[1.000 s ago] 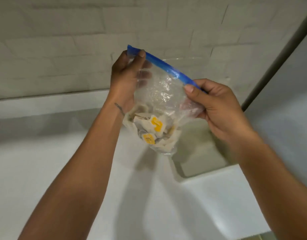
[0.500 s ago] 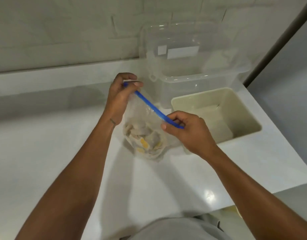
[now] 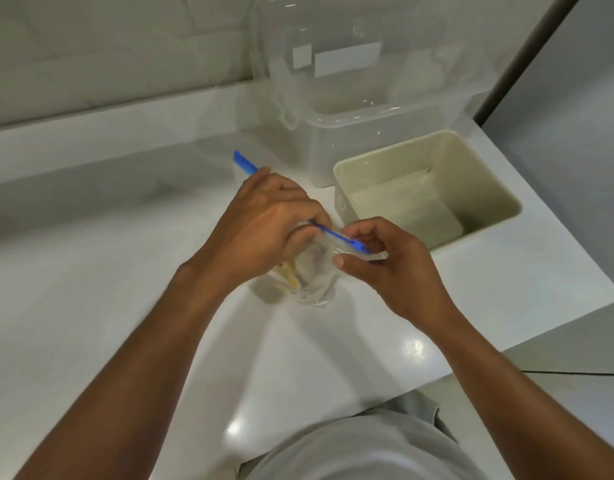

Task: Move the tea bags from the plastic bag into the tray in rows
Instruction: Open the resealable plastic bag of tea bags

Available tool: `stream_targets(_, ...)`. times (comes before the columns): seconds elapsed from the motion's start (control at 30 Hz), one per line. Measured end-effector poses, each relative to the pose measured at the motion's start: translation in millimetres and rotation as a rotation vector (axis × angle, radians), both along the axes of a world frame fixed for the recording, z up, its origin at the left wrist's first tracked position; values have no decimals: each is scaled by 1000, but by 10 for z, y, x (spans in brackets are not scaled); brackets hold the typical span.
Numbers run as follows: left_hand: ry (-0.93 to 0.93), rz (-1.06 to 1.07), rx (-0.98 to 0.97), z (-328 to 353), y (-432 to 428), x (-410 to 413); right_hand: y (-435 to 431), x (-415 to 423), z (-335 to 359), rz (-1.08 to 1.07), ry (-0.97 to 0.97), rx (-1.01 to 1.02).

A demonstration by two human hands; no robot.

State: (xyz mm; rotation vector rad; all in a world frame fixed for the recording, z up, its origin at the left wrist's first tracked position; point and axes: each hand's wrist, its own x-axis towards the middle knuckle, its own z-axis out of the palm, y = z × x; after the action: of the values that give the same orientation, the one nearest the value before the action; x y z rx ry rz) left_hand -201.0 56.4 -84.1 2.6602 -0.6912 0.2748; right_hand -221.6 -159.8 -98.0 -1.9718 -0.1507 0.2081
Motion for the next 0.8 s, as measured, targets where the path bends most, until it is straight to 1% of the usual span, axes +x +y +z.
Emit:
stream_targets(0.07, 16, 18, -40, -2, 16, 20, -26, -47, -34, -78, 11, 78)
stream_targets(0.13, 2, 15, -39, 37, 0, -2, -40, -101, -43, -122, -12, 144)
stream_targets(0.27, 53, -86, -157, 136, -155, -71, -15, -138, -13, -127, -27, 239)
stream_targets(0.4, 42, -136, -258, 136, -293, -27, 6, -135, 4, -135, -25, 321)
stream_targets(0.53, 35, -109, -269, 96, -305, -31, -41, -132, 25, -128, -53, 273)
stream_targets(0.67, 17, -124, -237, 97, -276, -43, -90, -134, 57, -80, -127, 163)
stream_targets(0.8, -48, -87, -200, 85, -290, -53, -98, -111, 73, -61, -224, 108)
